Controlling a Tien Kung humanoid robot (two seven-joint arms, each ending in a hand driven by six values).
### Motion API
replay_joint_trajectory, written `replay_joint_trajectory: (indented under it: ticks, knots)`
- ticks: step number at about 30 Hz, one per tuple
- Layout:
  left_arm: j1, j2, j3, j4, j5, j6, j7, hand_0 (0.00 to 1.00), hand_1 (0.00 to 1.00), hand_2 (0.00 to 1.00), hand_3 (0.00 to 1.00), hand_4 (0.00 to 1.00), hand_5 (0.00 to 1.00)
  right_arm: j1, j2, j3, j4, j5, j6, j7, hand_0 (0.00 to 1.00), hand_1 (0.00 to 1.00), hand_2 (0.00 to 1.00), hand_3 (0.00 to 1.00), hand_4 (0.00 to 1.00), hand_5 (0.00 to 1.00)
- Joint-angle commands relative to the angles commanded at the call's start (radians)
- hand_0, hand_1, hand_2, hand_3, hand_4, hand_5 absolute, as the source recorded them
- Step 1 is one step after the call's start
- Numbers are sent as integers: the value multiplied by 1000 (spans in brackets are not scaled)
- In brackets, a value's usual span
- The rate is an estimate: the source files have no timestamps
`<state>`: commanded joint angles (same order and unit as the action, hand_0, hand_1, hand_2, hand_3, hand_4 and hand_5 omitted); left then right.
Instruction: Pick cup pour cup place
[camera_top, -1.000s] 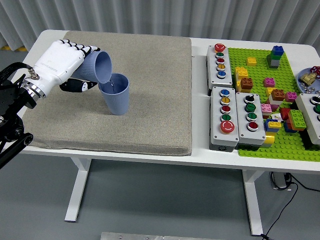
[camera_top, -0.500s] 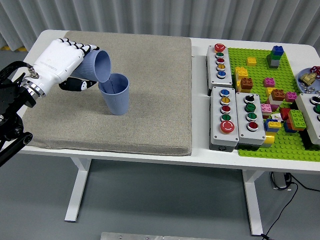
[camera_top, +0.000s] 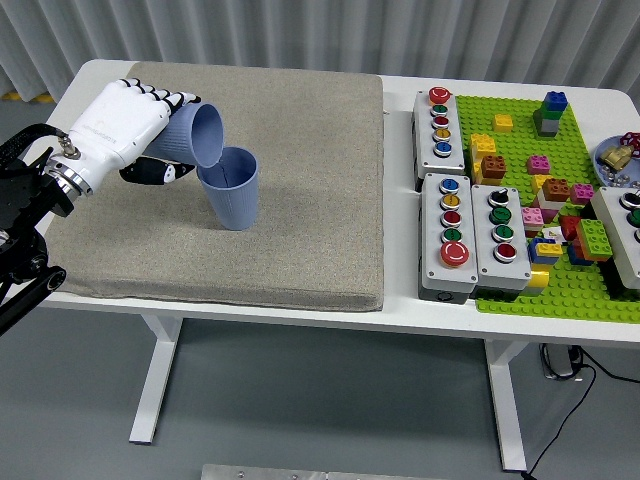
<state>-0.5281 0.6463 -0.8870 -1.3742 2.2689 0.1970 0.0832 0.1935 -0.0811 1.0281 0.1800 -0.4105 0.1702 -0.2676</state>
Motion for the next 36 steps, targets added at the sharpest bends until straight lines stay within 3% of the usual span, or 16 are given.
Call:
replay_joint_trajectory:
  ticks: [19, 26, 36]
  knots:
    - [-8, 2, 2, -6, 0, -11, 6, 625, 561, 656, 679, 584, 110, 3, 0, -1, 0, 0, -1, 0, 739, 696, 736, 602, 151, 195]
    - [-17, 13, 10, -41, 0, -12, 35, 630, 566, 654, 677, 580, 103, 4, -1, -3, 0, 3, -1, 0, 739, 696, 736, 602, 151, 195]
    - [-26, 18, 15, -30, 0, -10, 41, 633, 569, 654, 668, 577, 96, 5, -2, -2, 0, 3, -1, 1, 740, 696, 737, 602, 151, 195]
